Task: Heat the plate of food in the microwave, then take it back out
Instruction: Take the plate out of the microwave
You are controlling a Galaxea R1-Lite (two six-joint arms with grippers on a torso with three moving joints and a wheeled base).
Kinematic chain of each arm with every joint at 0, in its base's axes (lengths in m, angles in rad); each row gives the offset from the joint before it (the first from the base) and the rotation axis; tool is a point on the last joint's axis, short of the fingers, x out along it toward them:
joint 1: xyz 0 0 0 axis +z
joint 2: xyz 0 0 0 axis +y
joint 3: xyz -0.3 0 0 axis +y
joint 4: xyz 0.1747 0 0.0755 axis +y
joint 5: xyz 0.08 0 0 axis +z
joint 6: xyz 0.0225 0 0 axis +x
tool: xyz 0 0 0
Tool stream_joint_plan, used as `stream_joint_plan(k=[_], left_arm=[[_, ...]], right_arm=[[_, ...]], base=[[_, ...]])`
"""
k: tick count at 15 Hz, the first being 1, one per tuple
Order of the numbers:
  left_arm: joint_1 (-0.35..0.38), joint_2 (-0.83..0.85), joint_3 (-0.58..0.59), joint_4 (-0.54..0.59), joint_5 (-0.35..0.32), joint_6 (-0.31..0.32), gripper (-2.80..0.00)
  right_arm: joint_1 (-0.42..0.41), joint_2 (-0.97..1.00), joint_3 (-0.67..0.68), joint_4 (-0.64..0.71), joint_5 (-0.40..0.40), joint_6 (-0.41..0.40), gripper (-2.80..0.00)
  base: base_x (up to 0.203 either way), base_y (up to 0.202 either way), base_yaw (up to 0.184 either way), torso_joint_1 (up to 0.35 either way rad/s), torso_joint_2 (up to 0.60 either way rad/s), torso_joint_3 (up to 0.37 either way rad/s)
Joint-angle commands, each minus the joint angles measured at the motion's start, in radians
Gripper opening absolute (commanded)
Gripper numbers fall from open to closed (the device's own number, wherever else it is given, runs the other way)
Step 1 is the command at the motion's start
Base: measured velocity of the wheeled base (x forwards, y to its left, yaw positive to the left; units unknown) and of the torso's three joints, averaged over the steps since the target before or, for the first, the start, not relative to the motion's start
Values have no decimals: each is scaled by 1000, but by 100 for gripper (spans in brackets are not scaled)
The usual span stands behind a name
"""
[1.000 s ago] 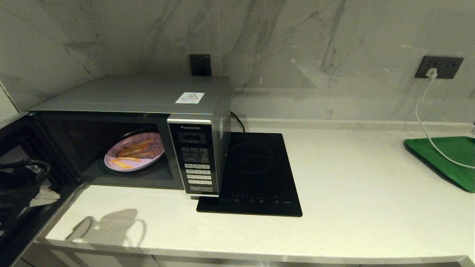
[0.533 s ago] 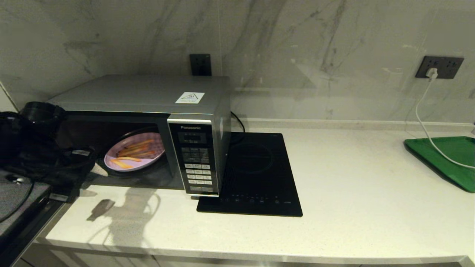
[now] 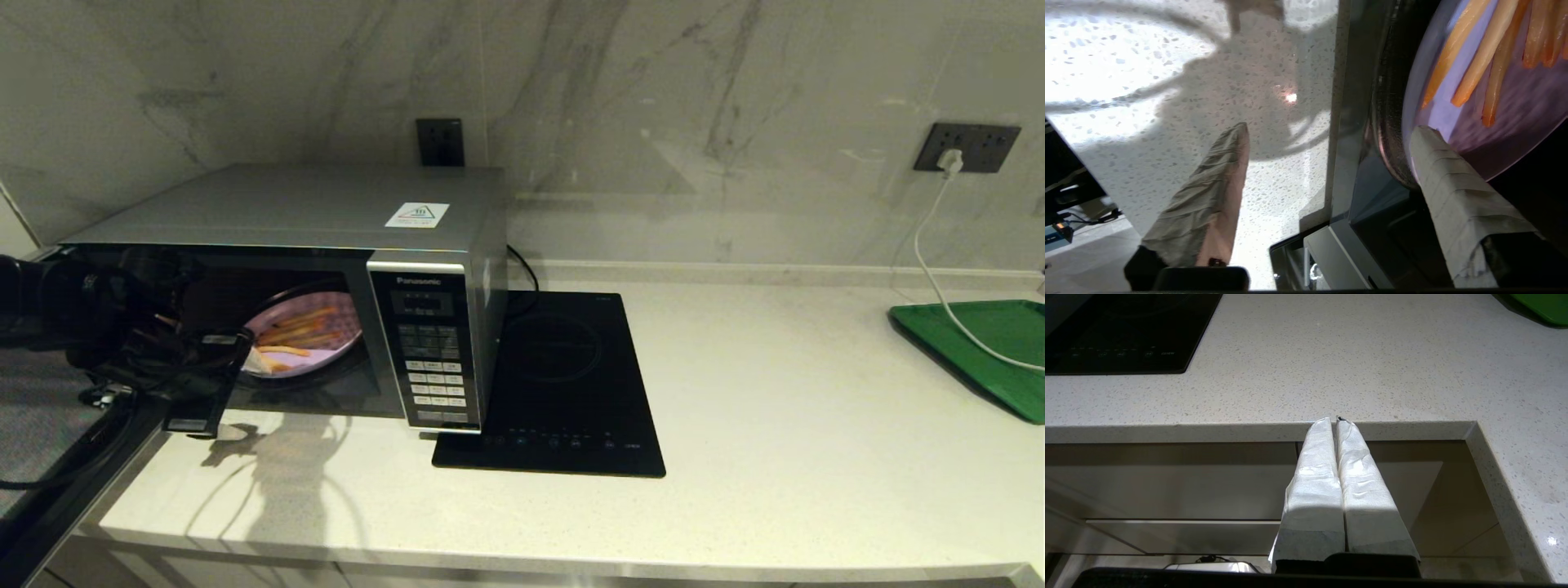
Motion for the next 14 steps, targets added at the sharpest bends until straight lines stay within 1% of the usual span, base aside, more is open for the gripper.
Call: stream_joint_plan(k=[1, 4, 9, 14], left_arm=[[1, 8, -6, 3, -2, -6, 0], [2, 30, -4, 3, -4, -5, 0], [3, 85, -43, 3, -3, -2, 0], [2, 79, -54, 4, 0, 1, 0]], right_arm=[[0, 0, 0, 1, 0, 0, -280], [0, 0, 0, 1, 0, 0, -280], [0, 1, 0, 1, 0, 0, -280], [0, 0, 1, 1, 0, 0, -280]], base=[[0, 0, 0, 0, 0, 0], [0, 0, 0, 0, 0, 0], [0, 0, 0, 0, 0, 0], [0, 0, 0, 0, 0, 0]])
